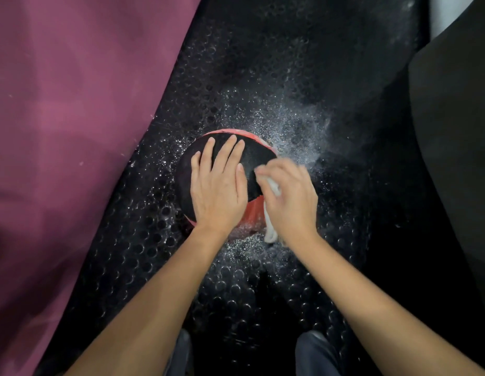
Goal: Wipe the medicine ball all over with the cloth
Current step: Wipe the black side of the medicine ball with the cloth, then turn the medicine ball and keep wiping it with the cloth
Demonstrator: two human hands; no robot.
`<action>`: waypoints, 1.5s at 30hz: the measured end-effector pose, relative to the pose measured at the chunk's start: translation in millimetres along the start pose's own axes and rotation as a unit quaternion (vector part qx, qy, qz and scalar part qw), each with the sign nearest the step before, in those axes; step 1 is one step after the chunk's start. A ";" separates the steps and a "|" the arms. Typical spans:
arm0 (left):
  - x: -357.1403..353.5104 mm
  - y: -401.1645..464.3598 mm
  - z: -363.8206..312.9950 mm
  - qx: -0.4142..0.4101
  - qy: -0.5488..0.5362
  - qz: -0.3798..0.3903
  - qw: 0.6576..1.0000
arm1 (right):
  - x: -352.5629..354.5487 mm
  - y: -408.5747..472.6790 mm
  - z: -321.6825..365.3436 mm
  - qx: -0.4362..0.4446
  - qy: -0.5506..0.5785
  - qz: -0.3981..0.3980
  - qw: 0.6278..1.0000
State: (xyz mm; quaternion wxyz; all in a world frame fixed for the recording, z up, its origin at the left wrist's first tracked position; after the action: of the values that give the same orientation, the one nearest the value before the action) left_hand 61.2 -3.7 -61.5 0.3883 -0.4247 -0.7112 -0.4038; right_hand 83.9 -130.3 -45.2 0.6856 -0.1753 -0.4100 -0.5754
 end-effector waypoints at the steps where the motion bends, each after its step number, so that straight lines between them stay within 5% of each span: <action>1: -0.5 0.1 -1.9 -0.003 0.000 0.003 1.000 | 2.1 -10.5 3.6 0.016 -0.015 0.006 1.000; 4: -2.8 -5.5 -9.8 -0.026 0.009 0.011 1.000 | 6.2 -2.4 8.2 0.057 -0.042 0.015 0.997; 9: -9.6 -6.3 -24.5 -0.044 0.023 0.027 0.998 | -3.6 43.6 -9.1 0.006 -0.041 0.041 0.998; 15: -13.7 -7.5 -37.1 -0.065 0.023 0.028 0.997 | 15.8 -5.9 -12.5 0.009 -0.026 0.026 0.999; 21: -17.2 -5.1 -36.7 -0.068 0.035 0.044 0.996 | 1.9 46.0 -42.1 -0.073 0.016 0.025 0.997; 25: -12.5 -0.7 -29.5 -0.055 0.021 0.037 0.998 | 8.9 2.4 -16.4 -0.022 0.008 0.008 1.000; 28: -13.0 -8.0 -33.9 -0.083 0.027 0.041 0.995 | 14.1 -7.9 -16.5 -0.013 -0.019 0.005 1.000; 33: -22.5 -11.2 -46.4 -0.118 0.049 0.071 0.989 | 12.3 29.9 -59.4 -0.137 0.053 0.022 0.989; 41: -12.7 -6.5 -40.0 -0.258 0.022 0.060 0.964 | 10.0 -4.8 -53.6 -0.144 0.051 0.033 0.988; 43: -4.8 -8.0 -25.1 -0.191 0.015 0.040 0.981 | 10.6 -18.2 -48.7 -0.136 0.042 0.049 0.989; 45: 2.1 -17.0 8.6 -0.006 -0.019 0.042 0.999 | 11.0 -28.6 -44.1 -0.130 0.034 0.067 0.989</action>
State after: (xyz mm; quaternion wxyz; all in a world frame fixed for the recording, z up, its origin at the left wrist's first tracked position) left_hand 43.1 -0.6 -66.9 0.3886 -0.4641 -0.6975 -0.3836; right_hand 73.1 -176.7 -70.0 0.7074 -0.2703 -0.2950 -0.5827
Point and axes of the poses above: each hand's wrist, its own y-axis towards the middle knuckle, its own x-axis out of the back of the hand, z = x × y, the point moved 10 cm from there along y, towards the middle knuckle, and after that the axes turned 4 degrees about x, right-handed, at the moved point
